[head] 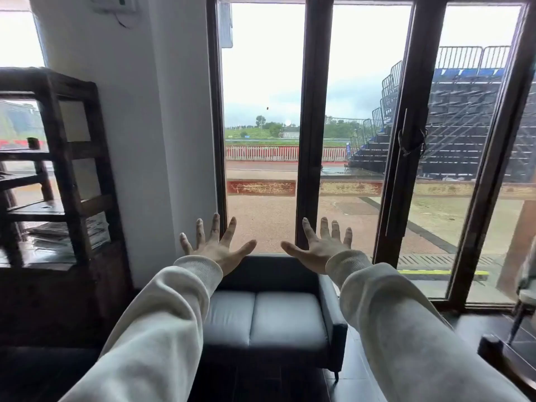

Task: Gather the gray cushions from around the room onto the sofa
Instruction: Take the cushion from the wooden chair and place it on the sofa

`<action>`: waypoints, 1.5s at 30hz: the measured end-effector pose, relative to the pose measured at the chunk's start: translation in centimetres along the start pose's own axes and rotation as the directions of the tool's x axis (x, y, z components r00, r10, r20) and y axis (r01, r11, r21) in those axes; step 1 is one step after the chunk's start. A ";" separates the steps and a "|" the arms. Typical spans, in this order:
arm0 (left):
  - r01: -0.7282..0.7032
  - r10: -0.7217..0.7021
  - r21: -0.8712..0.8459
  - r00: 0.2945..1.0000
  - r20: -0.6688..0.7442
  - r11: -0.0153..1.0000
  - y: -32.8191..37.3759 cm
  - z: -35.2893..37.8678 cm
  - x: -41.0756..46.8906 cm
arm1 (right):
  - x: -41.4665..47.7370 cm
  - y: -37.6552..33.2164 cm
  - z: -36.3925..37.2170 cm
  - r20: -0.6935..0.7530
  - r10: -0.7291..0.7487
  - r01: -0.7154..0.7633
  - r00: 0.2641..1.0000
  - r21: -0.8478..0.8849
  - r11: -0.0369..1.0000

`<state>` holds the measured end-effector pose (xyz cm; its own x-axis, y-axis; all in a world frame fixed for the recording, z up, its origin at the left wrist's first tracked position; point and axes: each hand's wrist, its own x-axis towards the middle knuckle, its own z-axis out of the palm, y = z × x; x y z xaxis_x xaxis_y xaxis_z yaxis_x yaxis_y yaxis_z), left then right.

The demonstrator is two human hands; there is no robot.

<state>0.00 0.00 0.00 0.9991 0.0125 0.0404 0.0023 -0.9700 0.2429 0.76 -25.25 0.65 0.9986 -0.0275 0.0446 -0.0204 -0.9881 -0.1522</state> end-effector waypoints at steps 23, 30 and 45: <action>0.279 -0.271 0.062 0.957 -0.103 0.958 -10.1 0.8 -6.0 | 0.3 -11.6 4.9 0.061 -0.312 0.312 0.948 0.017 0.950; 0.405 -0.392 0.055 0.905 -0.162 0.913 -20.3 -2.2 -10.4 | -1.7 -23.6 5.5 0.065 -0.428 0.426 0.901 0.036 0.904; 0.729 -0.695 0.011 0.656 -0.296 0.684 -48.0 -9.3 -26.6 | -12.9 -56.4 11.8 0.082 -0.730 0.722 0.679 0.105 0.683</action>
<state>-27.04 48.48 -3.75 0.6410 0.7538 0.1443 0.7308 -0.6569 0.1853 -10.38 32.64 -3.03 0.6965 0.7151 0.0601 0.7126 -0.6793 -0.1755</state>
